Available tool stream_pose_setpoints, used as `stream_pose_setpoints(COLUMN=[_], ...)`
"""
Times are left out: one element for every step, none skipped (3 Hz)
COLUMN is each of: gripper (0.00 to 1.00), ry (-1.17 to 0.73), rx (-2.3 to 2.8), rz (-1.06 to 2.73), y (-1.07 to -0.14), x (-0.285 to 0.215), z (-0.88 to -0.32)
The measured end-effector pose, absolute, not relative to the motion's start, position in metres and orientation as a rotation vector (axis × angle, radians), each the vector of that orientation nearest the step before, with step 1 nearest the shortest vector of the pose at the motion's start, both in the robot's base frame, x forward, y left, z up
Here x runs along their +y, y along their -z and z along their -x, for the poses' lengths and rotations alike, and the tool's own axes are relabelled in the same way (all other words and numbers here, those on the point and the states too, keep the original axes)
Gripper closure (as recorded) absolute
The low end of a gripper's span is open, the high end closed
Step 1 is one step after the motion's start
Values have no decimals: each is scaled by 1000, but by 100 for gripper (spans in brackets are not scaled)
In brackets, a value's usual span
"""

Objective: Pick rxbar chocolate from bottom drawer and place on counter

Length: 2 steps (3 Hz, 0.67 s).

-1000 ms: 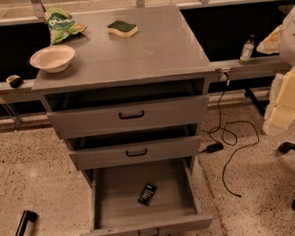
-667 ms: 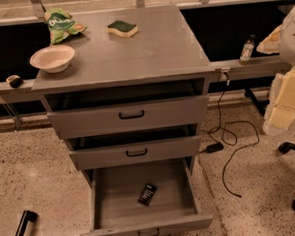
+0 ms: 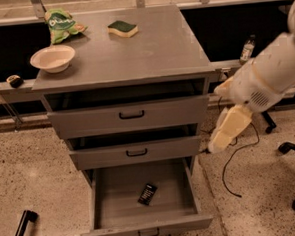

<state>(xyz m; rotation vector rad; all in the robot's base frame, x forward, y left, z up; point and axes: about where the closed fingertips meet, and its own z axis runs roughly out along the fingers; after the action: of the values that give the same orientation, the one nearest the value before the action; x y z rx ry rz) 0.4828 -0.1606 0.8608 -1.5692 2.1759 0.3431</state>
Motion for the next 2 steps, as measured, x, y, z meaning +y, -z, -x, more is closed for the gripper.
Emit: stream_pose_setpoints(gripper=[0, 0], ry=[-441, -378], rx=[1988, 1964], rz=[1465, 1459], y=[-818, -827], x=[-143, -145], z=[-501, -512])
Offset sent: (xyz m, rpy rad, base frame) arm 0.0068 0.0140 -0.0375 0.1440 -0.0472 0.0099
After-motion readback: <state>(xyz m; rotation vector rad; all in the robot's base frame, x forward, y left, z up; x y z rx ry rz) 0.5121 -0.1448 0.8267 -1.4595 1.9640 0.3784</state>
